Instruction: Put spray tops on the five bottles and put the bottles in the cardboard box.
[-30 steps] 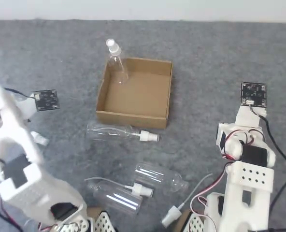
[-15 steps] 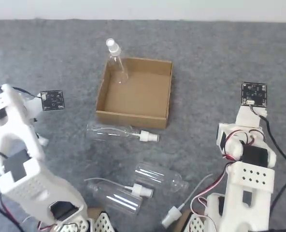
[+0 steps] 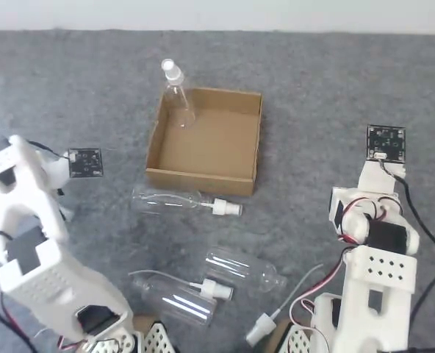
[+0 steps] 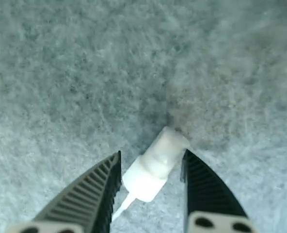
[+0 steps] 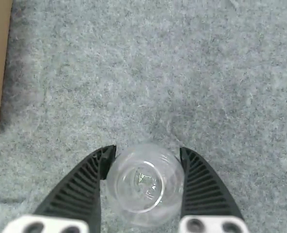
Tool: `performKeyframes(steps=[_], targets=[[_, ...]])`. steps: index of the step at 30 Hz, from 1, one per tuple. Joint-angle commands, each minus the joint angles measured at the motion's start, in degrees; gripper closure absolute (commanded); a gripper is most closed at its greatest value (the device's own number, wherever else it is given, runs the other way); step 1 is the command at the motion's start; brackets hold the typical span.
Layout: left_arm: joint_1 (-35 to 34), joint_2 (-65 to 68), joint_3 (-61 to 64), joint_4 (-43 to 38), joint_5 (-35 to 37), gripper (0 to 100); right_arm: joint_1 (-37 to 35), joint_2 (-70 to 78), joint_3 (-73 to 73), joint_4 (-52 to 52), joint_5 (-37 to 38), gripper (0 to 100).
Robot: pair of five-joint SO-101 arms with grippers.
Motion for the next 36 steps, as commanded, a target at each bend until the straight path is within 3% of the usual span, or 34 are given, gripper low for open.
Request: performKeyframes(steps=[1,10,15,21,36], targets=[[0.35,-0.7,1.98,-4.13,-0.62,81,0.13,-1.63,-0.88,-0.92,0.7,91.5],[0.7,-0.79,7.52,-11.16,-0.09,84,0.13,-1.63,-0.88,-0.92,0.7,91.5],[1.93,-0.79,7.52,-10.99,4.66,92,0.13,-1.63,-0.88,-0.92,0.7,91.5],[4.48,-1.32,7.43,-10.64,13.19,94,0.13,-1.71,-0.79,-0.84,0.7,91.5],[6.33,-1.41,-6.46,12.75,28.57,99,0.04,-1.8,-0.97,0.22,0.7,91.4]])
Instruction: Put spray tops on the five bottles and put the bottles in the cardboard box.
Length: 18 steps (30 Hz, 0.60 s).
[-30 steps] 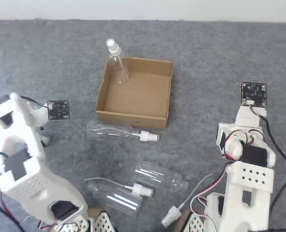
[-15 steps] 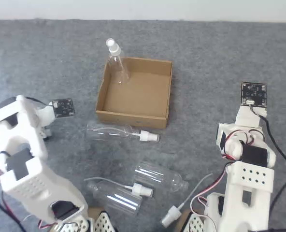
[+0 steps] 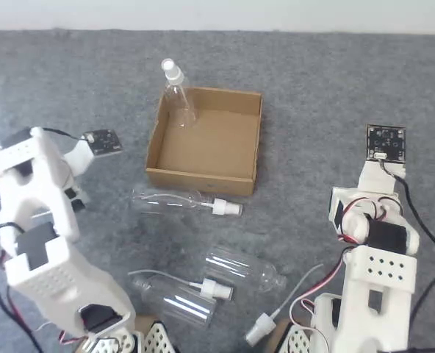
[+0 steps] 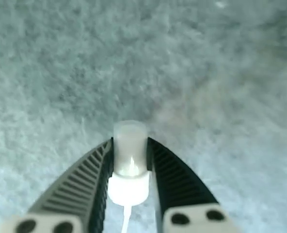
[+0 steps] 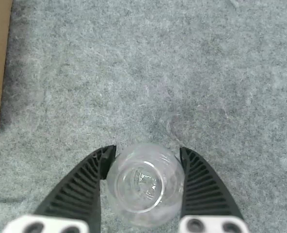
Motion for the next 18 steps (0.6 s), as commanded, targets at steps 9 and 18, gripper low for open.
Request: performKeyframes(steps=[9,18], targets=[[-1.23,-1.41,-10.33,14.51,5.98,99,-0.48,-1.8,-0.97,0.22,0.62,91.7],[-4.66,-11.78,-13.32,17.49,6.15,99,-0.57,-1.8,-1.05,0.31,0.62,91.8]])
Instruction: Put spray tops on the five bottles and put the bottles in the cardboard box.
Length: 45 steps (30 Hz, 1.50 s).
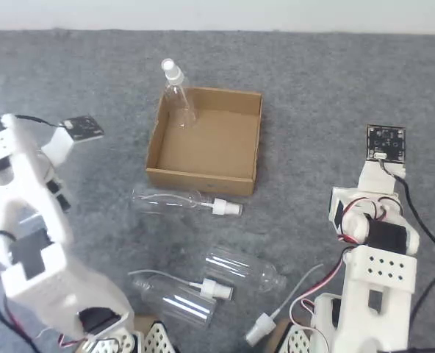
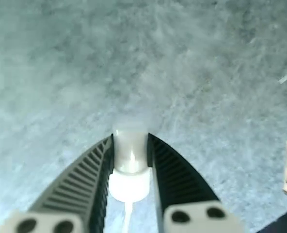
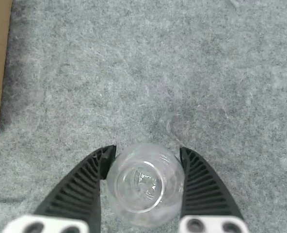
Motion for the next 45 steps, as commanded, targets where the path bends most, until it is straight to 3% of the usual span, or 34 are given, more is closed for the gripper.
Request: performKeyframes(steps=[1,5,16,21,29,38,45], targets=[[-1.05,-9.58,-2.86,1.41,0.97,99,-0.57,-1.8,-1.05,0.31,0.62,91.8],[-1.41,-12.92,-0.48,1.14,4.57,99,-3.74,-1.8,-1.14,0.4,0.35,91.8],[-1.49,-23.91,7.78,1.05,4.92,99,-10.33,-2.24,-6.15,5.93,0.09,91.8],[-1.41,-32.09,13.76,-0.09,5.27,99,-15.16,-9.8,-6.33,8.13,0.09,91.8],[-1.23,-46.77,26.42,-14.24,16.26,99,-20.44,-26.15,-4.4,7.87,0.18,91.9],[2.2,-59.34,31.34,-15.03,24.26,99,-22.99,-28.97,-1.49,3.21,0.18,91.9],[6.07,-64.79,31.43,-15.12,37.36,99,-25.98,-28.97,-1.49,-0.75,0.62,91.9]])
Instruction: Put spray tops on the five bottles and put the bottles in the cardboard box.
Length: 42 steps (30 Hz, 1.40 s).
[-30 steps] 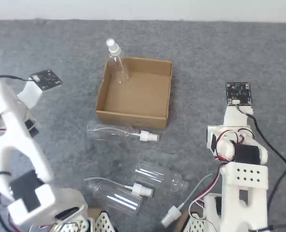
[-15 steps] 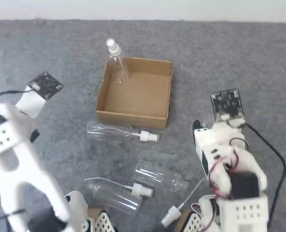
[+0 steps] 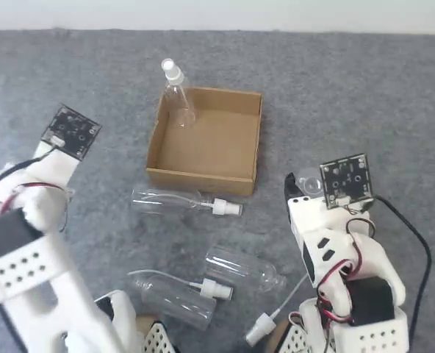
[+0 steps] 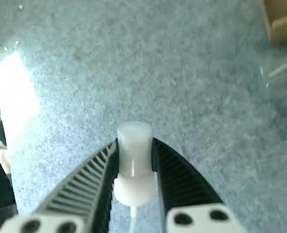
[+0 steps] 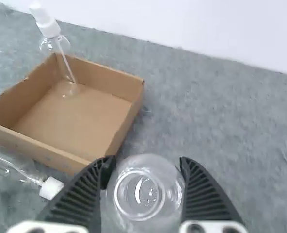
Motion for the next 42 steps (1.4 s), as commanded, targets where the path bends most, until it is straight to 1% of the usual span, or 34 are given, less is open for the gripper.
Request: performKeyframes(steps=[1,7,14,23,27,36,38,42], targets=[[2.73,-4.75,-0.48,-1.23,9.58,99,-2.95,-0.92,-0.97,-4.0,0.53,91.9],[10.73,-10.73,-0.48,-1.32,23.38,99,-6.81,-0.92,-0.97,-8.75,0.09,91.9],[18.29,-17.23,-0.48,-2.37,34.46,99,-13.76,-0.92,-0.97,-9.89,0.0,91.9],[21.01,-19.34,0.57,-7.21,47.56,99,-18.42,-1.36,-1.05,-12.7,0.0,91.9],[22.42,-23.47,4.53,-10.9,49.58,99,-19.21,-1.54,-0.53,-11.03,0.0,92.0],[28.31,-37.8,14.73,-18.55,49.85,99,-19.21,-1.54,3.78,-11.12,0.0,92.0],[29.36,-39.56,15.25,-19.43,51.87,99,-19.3,-1.54,4.4,-11.12,-0.09,92.0],[31.56,-42.2,15.25,-21.36,53.8,99,-22.99,-1.54,5.27,-11.12,0.18,92.0]])
